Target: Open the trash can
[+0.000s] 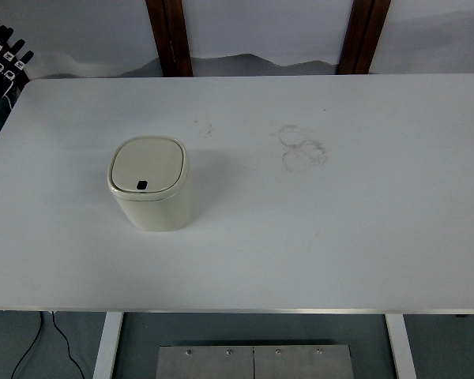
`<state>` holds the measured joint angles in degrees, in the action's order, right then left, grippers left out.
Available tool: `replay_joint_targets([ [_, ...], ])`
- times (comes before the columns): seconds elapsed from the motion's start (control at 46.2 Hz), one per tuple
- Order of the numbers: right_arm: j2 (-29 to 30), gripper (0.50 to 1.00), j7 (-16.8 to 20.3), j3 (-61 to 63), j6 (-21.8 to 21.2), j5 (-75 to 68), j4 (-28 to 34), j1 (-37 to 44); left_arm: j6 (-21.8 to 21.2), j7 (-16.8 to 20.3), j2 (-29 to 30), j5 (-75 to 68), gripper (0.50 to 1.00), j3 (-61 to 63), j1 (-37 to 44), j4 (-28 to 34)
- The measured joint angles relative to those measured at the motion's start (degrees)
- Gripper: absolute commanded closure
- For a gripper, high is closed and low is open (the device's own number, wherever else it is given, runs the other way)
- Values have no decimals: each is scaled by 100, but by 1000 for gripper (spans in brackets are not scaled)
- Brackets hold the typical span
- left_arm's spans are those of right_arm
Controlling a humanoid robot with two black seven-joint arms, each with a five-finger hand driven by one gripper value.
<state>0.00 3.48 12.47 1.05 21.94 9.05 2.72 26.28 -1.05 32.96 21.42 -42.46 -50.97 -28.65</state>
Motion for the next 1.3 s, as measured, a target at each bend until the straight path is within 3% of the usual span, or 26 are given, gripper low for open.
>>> replay_joint_targets([
  [0.822,0,505,-3,0,0,2,0,0,-15,35,-8,-16,500,3,95,0],
  [1.298,0,505,-1,1,0,0,0,0,-253,35,-121,-42,500,45,97,-11],
])
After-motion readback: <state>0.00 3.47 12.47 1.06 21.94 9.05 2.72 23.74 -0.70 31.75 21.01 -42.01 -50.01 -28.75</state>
